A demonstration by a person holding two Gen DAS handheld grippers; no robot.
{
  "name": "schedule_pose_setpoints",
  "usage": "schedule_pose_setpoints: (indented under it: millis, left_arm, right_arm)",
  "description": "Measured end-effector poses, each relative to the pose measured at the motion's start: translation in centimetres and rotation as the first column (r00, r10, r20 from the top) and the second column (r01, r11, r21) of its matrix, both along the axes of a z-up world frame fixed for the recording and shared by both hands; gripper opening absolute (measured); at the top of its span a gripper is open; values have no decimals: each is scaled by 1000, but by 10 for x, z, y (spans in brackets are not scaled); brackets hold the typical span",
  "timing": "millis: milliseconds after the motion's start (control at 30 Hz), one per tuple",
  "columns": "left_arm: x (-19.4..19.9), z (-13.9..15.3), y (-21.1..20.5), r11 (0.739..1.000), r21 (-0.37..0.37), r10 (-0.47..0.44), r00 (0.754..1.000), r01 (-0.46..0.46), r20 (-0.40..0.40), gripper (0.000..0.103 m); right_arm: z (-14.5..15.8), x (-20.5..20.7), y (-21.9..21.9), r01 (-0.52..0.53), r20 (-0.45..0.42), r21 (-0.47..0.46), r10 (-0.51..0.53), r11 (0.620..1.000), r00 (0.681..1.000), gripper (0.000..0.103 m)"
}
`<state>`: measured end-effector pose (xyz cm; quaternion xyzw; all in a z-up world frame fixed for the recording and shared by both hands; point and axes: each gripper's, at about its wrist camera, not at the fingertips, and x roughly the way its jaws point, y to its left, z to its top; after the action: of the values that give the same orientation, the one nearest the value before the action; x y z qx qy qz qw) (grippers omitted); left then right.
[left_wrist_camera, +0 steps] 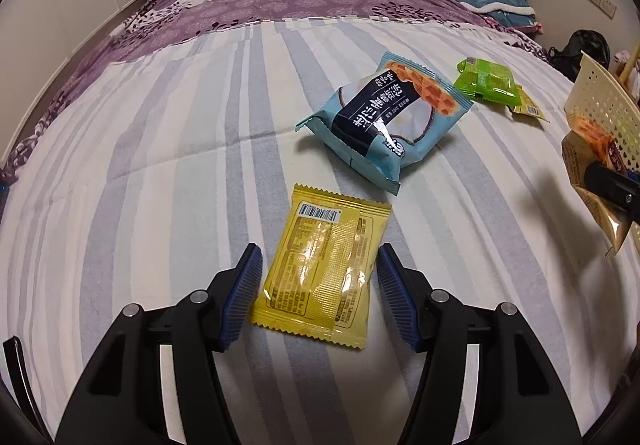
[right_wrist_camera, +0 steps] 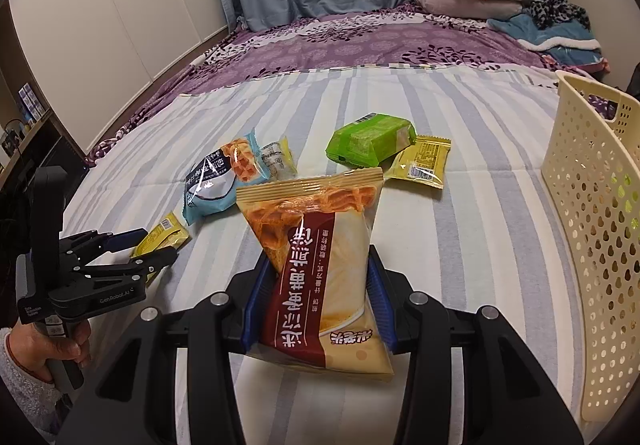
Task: Organize snacks
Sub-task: 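Grasp and lift the yellow sachet with the left tool while the right tool holds the pouch, then carry the sachet and pastry pouch over the basket and open both tools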
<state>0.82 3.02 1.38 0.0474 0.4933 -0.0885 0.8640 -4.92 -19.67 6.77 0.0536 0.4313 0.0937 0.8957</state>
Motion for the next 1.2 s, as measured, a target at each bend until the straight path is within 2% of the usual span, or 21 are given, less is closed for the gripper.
schedule_pose_setpoints:
  millis: [67,100,133,233,433,800,967,1200]
  left_arm:
    - [-1,0,1,1000,-5,3,1000,-3,6,61]
    - [-1,0,1,1000,-2,9,1000,-9,10,52]
    - [-1,2,3,1000,-8,15,1000,-15,14,48]
    - [-5,14,5,997,-69,25,999,-22,43,47]
    - [-13,48,-9,996,-91,-10,992,21,126,47]
    - [-18,97,-57,984,-124,-102,973,130,209,47]
    - [-18,114,-88,974,-120,-160,957,193,240,47]
    - [-16,130,-137,951,-124,-246,934,285,257,47]
  right_arm:
    - [0,-1,1,-1,1,1,1,1000,1000,45]
    - [1,-1,1,0,3,0,0,1000,1000,45]
    - [1,-2,1,1,7,0,-1,1000,1000,45]
    - [6,-3,-1,7,20,4,-7,1000,1000,45]
    - [18,-7,-8,24,54,18,-25,1000,998,45]
    - [43,-16,-49,103,123,57,-109,993,986,45]
    - [53,-24,-82,174,156,76,-184,982,970,45]
    - [62,-38,-136,298,193,95,-311,950,931,45]
